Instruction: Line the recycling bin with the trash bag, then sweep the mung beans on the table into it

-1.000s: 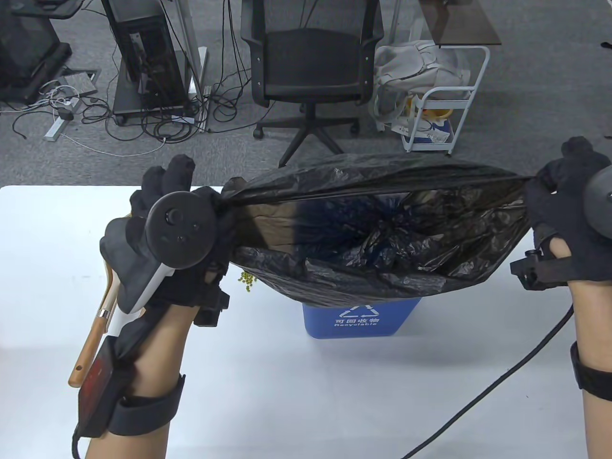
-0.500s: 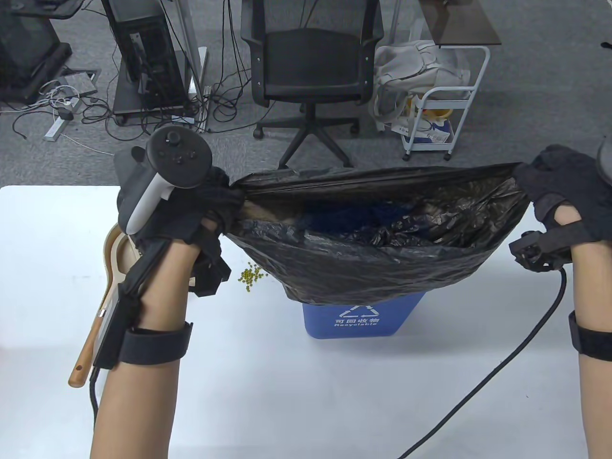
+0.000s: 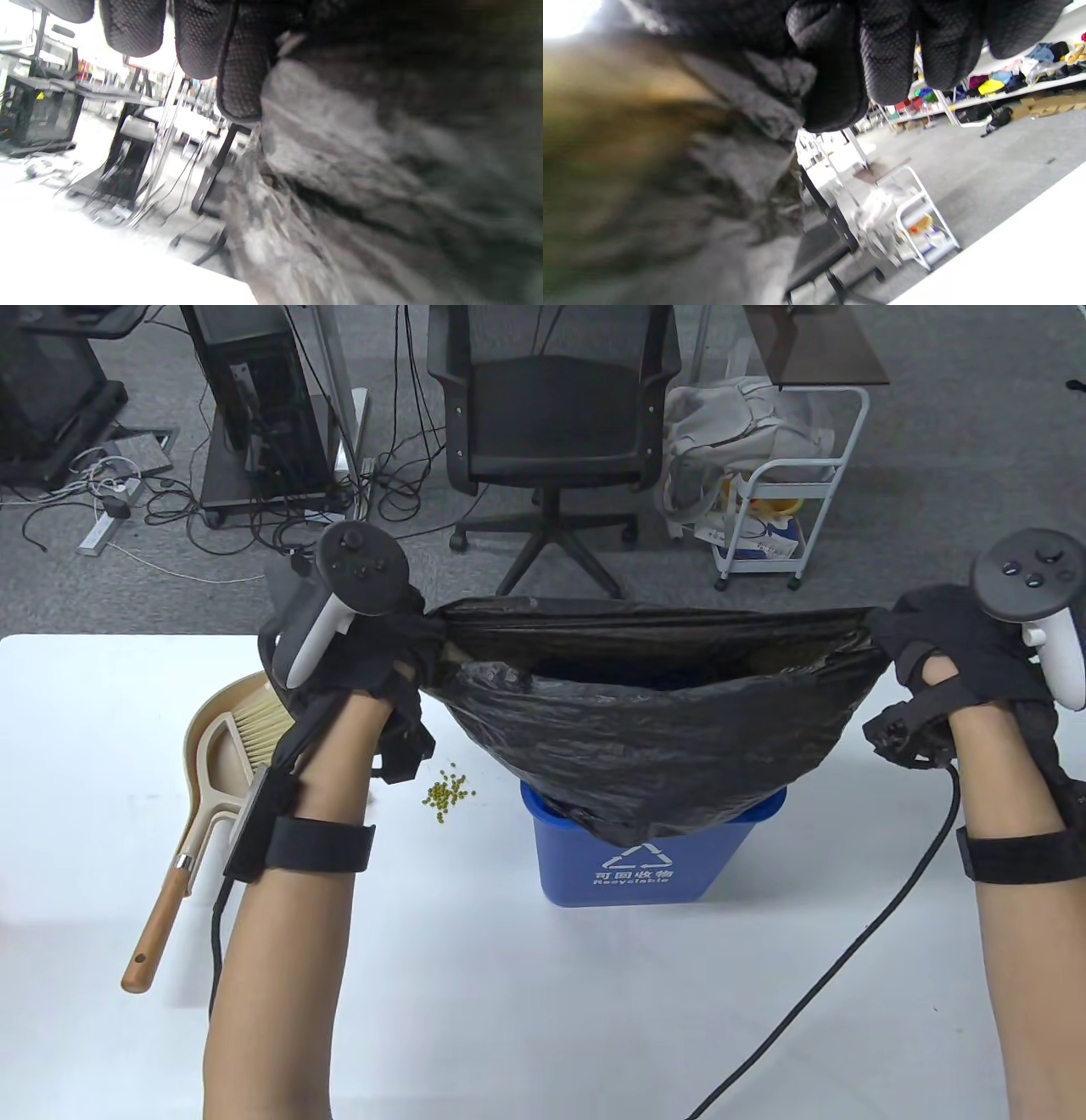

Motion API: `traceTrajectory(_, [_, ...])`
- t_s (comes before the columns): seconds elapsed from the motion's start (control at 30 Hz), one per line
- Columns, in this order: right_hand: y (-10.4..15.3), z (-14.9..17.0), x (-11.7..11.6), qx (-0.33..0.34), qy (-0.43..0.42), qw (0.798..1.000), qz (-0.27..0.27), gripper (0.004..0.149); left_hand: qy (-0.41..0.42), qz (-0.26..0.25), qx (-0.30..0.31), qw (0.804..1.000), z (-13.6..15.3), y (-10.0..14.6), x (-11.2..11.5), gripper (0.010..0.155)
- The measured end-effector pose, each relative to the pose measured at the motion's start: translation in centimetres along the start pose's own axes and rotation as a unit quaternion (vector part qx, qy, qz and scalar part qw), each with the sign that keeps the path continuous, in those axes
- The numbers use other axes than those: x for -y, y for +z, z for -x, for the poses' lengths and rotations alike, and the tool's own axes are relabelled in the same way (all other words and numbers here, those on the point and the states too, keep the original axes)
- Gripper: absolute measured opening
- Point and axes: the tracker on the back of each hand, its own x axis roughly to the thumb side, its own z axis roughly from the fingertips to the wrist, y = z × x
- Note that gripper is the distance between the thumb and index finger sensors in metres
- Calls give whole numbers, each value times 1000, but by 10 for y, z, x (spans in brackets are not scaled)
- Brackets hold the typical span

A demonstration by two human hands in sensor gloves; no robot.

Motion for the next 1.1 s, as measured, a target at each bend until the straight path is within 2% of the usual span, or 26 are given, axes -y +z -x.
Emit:
traceTrajectory(0.07, [0,1,-6,-1,16,1000,-19,42,-22,53,-7,998,0,0,3,37])
traceTrajectory(0.1, [3,1,-8,7,21,999,-23,48,-30,65,-11,997,0,1,5,37])
traceTrajectory(0.23, [24,-8,0,92,-20,995,27,68,-42,66,-18,997,7,6,10,41])
traceTrajectory(0.27, [34,-14,5,130,-44,990,43,69,-32,64,-14,997,9,9,10,54])
traceTrajectory(0.3, [42,-20,9,158,-56,985,46,68,-18,51,-7,998,10,13,7,66])
traceTrajectory(0.37, [60,-34,15,217,-57,974,34,65,37,-18,45,998,7,26,-2,76])
traceTrajectory(0.43, [78,-47,13,276,-45,960,-1,64,84,-60,128,986,-2,45,-12,79])
traceTrajectory(0.47, [85,-53,9,301,-34,953,-26,65,93,-55,179,978,-9,53,-14,79])
traceTrajectory(0.53, [100,-62,-9,334,4,937,-104,74,74,-15,266,961,-28,73,-9,82])
traceTrajectory(0.63, [108,-67,-41,337,85,921,-175,88,-12,64,304,950,-55,91,18,92])
traceTrajectory(0.67, [109,-67,-48,339,105,916,-187,88,-38,78,306,948,-60,93,27,95])
traceTrajectory(0.7, [109,-67,-57,340,124,912,-193,85,-78,97,309,943,-66,95,39,95])
traceTrajectory(0.73, [110,-67,-64,348,134,908,-189,72,-120,112,316,934,-71,97,52,92])
traceTrajectory(0.8, [113,-66,-71,365,150,899,-192,44,-145,128,341,920,-74,100,69,78])
traceTrajectory(0.83, [115,-65,-73,371,148,895,-198,40,-150,150,352,912,-74,102,79,74])
traceTrajectory(0.9, [118,-61,-75,378,146,888,-216,39,-150,160,358,907,-74,109,91,65])
traceTrajectory(0.93, [118,-59,-78,378,146,885,-230,39,-158,157,366,904,-74,112,97,66])
traceTrajectory(1.1, [123,-48,-96,367,173,872,-273,40,-190,73,387,899,-73,123,106,59])
